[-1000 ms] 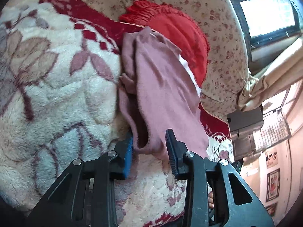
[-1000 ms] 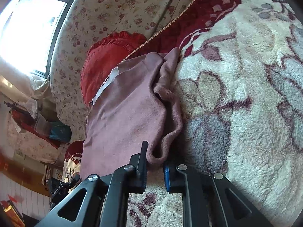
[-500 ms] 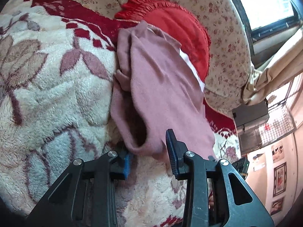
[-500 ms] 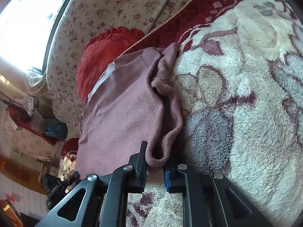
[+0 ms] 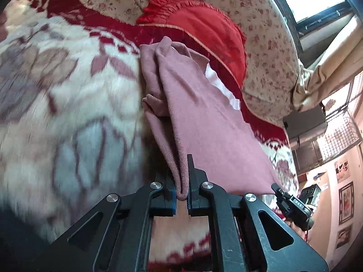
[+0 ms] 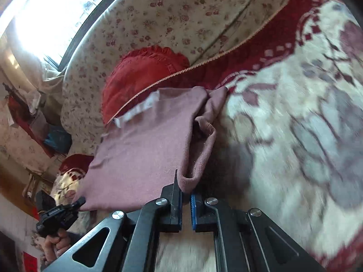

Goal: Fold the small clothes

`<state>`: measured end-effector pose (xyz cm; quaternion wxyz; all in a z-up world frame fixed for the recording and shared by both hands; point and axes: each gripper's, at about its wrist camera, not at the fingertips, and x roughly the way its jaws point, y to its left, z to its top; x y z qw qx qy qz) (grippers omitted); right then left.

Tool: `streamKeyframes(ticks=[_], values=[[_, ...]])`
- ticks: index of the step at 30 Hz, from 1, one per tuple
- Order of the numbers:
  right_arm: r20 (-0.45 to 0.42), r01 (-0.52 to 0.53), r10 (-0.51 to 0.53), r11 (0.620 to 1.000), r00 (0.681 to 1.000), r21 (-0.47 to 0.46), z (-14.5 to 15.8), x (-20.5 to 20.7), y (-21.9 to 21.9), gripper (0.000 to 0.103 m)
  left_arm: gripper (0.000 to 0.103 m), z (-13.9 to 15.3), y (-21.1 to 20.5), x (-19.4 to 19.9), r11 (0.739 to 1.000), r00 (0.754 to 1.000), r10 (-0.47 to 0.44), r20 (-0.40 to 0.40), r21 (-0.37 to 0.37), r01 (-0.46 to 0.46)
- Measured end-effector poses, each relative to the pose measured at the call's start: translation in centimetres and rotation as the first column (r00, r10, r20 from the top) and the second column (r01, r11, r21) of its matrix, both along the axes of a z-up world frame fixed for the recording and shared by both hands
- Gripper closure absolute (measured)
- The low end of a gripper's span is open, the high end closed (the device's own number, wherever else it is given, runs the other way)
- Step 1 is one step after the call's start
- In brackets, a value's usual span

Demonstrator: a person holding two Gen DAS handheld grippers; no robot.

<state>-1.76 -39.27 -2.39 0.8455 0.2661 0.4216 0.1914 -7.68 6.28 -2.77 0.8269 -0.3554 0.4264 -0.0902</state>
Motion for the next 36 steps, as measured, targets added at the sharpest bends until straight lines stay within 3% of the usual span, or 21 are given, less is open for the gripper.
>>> streamKeyframes(ticks=[4,7,9,11,13,16,18,19,22,25,28,33,36], values=[[-0.08,0.017,-0.014,0.999,0.997,0.035,-1.6,-3.7,-1.0,0.098,0.098,-0.6,-1.7,-1.7,0.996,1.0,-0.007,-0.027,0.085,0.009],[-0.146,0.095,-0.097,0.995,0.984,-0.021,-2.5,-3.8,-2.0,0.095,0.097,-1.0,-2.3,-1.1,0.993,0.999,-0.002,-0.046,0.115,0.007],[-0.107,0.184,-0.197,0.976,0.975,-0.119,-0.9,-3.6,-2.5,0.092,0.096,-1.1,-2.5,-1.0,0.991,0.999,0.0,-0.045,0.132,0.006],[0.008,0.216,-0.22,0.949,0.975,-0.228,2.7,-2.8,-1.3,0.091,0.094,-1.3,-2.7,-0.9,0.991,0.999,0.001,-0.046,0.133,0.005],[0.049,0.138,-0.13,0.959,0.99,-0.247,5.1,-1.1,1.2,0.09,0.089,-1.3,-2.8,-0.9,0.992,0.999,0.005,-0.042,0.129,0.001],[0.071,-0.088,0.11,0.962,0.991,-0.26,8.2,2.2,8.2,0.081,0.084,-1.5,-2.6,-0.9,0.995,0.999,0.004,-0.038,0.096,-0.001],[0.075,-0.242,0.27,0.935,0.96,-0.259,9.4,4.3,14.0,0.068,0.084,-1.8,-2.2,-0.8,0.998,0.999,0.006,-0.043,0.061,-0.003],[0.068,-0.339,0.365,0.907,0.928,-0.248,9.5,5.7,17.6,0.067,0.084,-2.1,-1.8,-0.8,0.999,0.999,0.009,-0.048,0.034,-0.008],[-0.019,-0.492,0.496,0.854,0.868,-0.166,8.6,9.2,25.4,0.066,0.084,-2.8,-1.1,-0.7,0.999,0.999,0.018,-0.052,-0.026,-0.019],[-0.109,-0.53,0.52,0.839,0.847,-0.123,7.1,12.3,30.7,0.066,0.084,-3.1,-1.0,-0.6,0.999,0.999,0.017,-0.04,-0.043,-0.019],[-0.205,-0.573,0.541,0.805,0.816,-0.157,5.5,14.6,35.7,0.066,0.084,-3.6,-0.7,-0.4,0.995,0.999,0.024,-0.035,-0.092,-0.027],[-0.325,-0.59,0.503,0.756,0.801,-0.283,3.1,16.0,41.1,0.066,0.084,-4.2,-0.1,-0.4,0.989,0.999,0.023,-0.038,-0.146,-0.028],[-0.355,-0.62,0.512,0.694,0.782,-0.367,2.4,15.6,43.4,0.066,0.084,-4.3,0.1,-0.4,0.989,0.999,0.019,-0.035,-0.149,-0.024]])
